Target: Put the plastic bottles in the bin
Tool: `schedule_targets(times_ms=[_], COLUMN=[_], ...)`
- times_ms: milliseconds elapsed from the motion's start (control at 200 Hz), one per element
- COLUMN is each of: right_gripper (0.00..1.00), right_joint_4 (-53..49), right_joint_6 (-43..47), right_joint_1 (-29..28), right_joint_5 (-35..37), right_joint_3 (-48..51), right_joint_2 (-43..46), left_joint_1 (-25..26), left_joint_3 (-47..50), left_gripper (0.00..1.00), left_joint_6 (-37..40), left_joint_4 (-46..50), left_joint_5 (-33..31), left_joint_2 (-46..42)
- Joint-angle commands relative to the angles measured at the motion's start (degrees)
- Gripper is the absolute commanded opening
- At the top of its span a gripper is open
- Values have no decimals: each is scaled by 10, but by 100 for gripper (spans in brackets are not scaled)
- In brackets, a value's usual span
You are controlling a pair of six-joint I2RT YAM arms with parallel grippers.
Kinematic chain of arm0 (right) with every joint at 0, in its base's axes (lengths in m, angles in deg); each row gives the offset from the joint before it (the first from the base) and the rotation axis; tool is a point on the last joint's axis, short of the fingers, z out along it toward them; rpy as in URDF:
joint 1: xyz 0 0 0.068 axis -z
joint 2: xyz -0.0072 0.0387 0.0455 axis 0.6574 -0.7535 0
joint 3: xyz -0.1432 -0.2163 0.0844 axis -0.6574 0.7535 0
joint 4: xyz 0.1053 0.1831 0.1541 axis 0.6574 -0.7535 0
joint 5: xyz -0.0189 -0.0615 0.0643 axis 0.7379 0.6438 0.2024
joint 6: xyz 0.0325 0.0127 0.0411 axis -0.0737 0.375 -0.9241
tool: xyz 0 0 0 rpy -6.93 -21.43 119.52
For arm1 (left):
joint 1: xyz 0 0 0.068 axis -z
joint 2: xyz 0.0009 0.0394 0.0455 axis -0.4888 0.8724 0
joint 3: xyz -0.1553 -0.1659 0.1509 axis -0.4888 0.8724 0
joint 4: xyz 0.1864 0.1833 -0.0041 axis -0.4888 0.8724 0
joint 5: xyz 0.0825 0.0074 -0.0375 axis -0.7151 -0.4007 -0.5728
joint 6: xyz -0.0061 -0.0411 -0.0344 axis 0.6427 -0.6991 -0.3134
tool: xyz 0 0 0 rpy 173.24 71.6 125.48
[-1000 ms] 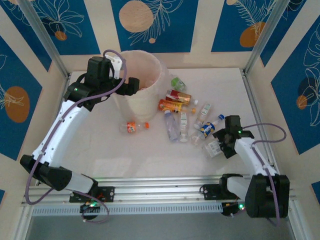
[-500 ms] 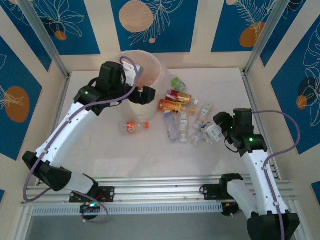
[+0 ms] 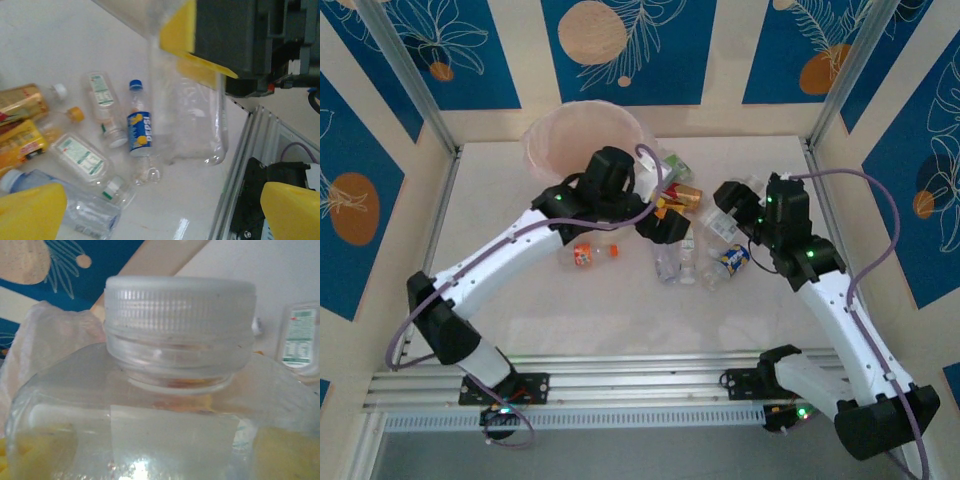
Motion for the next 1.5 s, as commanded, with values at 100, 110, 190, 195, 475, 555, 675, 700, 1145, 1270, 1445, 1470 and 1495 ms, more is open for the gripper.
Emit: schedule_targets(times_ms=[100,110,190,195,475,555,675,700,1145,1270,1445,1470,1495], right_gripper=[76,76,76,76,76,76,76,76,80,90,99,99,99], right_joint_4=[54,55,62,61,85,90,90,91,92,86,59,54,50], right_joint_6=[16,16,16,16,2,3,7,7,7,11,28,31,32], right_joint_1=[-35,-37,-44,-45,-63,-69,-75,-76,-80,-81,-81,-81,-80], right_joint_5=[20,21,24,24,31,32,33,33,34,34,42,46,50], right_joint_3=[-32,-32,-34,-34,-27,-28,-30,-30,-33,-42,-71,-76,-80], right_joint_2=[-10,-9,-8,-7,3,4,4,5,5,5,6,7,10], left_joint_1=[16,16,17,17,16,16,16,16,16,16,16,17,16], left_joint_3=[-41,-42,-44,-44,-47,-52,-56,-56,-56,-52,-46,-46,-45], left_gripper=[100,100,99,99,99,95,81,78,39,32,31,30,29], left_joint_6=[-17,-19,-28,-29,-53,-54,-53,-52,-38,-36,-31,-29,-27], left_joint_4=[-21,-21,-24,-25,-54,-55,-58,-58,-48,-49,-44,-43,-41], left_joint_5=[17,17,17,17,27,28,36,38,28,10,-13,-19,-26], left_joint_2=[42,44,53,52,64,68,68,68,56,47,35,32,31])
